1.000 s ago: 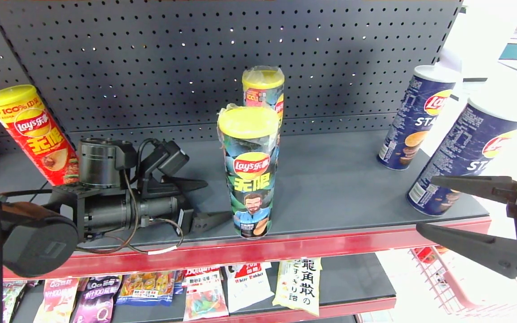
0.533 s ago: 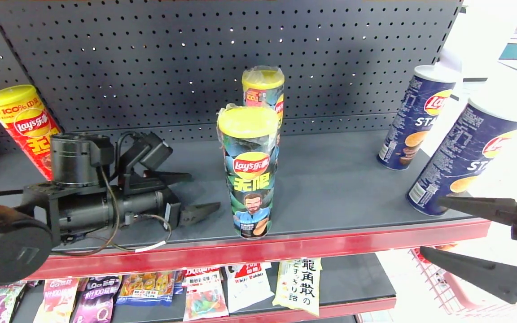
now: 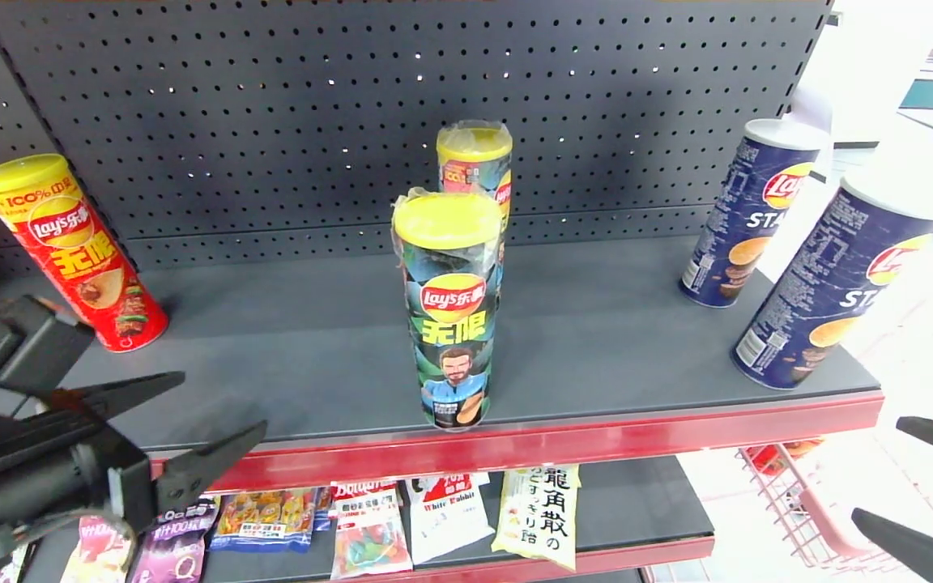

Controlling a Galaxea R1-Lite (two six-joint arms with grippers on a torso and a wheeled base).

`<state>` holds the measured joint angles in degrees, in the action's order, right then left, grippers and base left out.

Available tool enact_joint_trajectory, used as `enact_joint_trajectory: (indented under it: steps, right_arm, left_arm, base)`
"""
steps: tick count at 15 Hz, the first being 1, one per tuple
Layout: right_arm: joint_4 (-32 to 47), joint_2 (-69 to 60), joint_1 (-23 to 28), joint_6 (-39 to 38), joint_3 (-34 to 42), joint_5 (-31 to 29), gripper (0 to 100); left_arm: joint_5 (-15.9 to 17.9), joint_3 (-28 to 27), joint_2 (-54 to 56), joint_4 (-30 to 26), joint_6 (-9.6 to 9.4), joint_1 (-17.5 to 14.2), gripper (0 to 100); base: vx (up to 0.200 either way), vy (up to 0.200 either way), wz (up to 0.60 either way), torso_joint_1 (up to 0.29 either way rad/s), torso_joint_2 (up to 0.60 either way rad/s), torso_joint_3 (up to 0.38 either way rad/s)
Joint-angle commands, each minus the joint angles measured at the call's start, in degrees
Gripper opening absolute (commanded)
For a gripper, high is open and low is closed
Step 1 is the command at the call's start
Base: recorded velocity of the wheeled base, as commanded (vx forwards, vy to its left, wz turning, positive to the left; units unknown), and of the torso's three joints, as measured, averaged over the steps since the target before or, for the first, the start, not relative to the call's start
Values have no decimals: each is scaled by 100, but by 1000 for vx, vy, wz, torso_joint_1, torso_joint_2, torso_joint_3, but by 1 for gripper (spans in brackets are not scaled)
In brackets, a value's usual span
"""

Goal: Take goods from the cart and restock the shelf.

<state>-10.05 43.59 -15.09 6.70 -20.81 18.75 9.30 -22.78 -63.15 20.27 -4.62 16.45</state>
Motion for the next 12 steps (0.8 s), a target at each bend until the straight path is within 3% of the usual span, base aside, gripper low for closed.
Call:
enact_joint_trajectory:
  steps: [1,3,5,10,12]
  right_arm:
    - [-24,-123,217,-90,33,6,100]
    - [11,-193,525,-73,130,-310,100]
    - [11,-149,824,-3,191,-811,100]
    - [20,-747,1087,173,1044,-847,100]
    - [20,-949,1228,173,1220,-1154,100]
  left_arm:
    - [-684,318,1797,-1280,102,-19,100]
    - [-1255,318,2632,-2159,102,-36,100]
    - [-2117,318,3072,-2625,181,-379,100]
    - [-2231,626,3757,-2836,321,-730,100]
    - [-2266,705,4188,-3020,471,-941,100]
  base:
    - [0,0,0,0,0,0]
    - [0,0,0,0,0,0]
    - [0,0,0,0,0,0]
    - [0,0,0,0,0,0]
    - [0,0,0,0,0,0]
